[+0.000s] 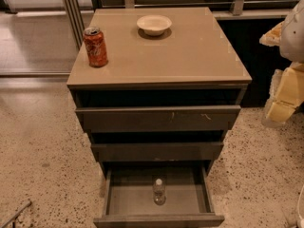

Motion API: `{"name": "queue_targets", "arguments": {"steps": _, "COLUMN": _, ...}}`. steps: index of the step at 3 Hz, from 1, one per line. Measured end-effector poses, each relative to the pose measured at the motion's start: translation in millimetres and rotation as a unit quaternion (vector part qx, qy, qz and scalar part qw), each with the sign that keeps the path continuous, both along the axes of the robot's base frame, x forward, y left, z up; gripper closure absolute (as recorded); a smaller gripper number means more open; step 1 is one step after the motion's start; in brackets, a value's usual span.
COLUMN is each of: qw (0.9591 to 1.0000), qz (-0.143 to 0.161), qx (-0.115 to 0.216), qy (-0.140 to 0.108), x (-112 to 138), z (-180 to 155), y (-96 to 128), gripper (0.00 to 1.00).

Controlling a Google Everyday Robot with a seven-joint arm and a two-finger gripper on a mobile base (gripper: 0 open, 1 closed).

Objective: Pick water bottle from bottom drawer and place on counter

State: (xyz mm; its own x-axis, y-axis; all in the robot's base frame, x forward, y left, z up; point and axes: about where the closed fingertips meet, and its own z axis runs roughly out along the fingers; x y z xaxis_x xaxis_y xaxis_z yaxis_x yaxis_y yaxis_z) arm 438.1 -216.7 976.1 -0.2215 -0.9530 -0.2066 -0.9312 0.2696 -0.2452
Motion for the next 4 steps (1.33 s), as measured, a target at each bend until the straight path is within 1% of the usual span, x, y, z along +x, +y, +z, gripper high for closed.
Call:
{"name": "queue_targets", "arguments": {"steps": 1, "qw": 1.0, "qz": 0.0, "qx": 0.0, "qy": 0.0, "x": 0, "z": 0, "y": 0, "gripper": 0.0}}
{"name": "queue_targets", "arguments": {"steps": 2, "qw": 1.0, "qz": 0.0, "qx": 0.0, "qy": 0.0, "x": 0, "z": 0, "y": 0, "gripper": 0.19}}
{"name": "queue_targets", "arguments": {"steps": 3, "qw": 0.9999, "qz": -0.004, "qx": 0.008, "qy": -0.007, "x": 3, "z": -26, "y": -2, "gripper": 0.42}}
{"name": "queue_targets", "arguments": {"steps": 4, "qw": 0.9988, "qz": -0.013, "qx": 0.046, "qy": 0.007, "x": 1, "z": -101, "y": -5, "gripper": 0.66}}
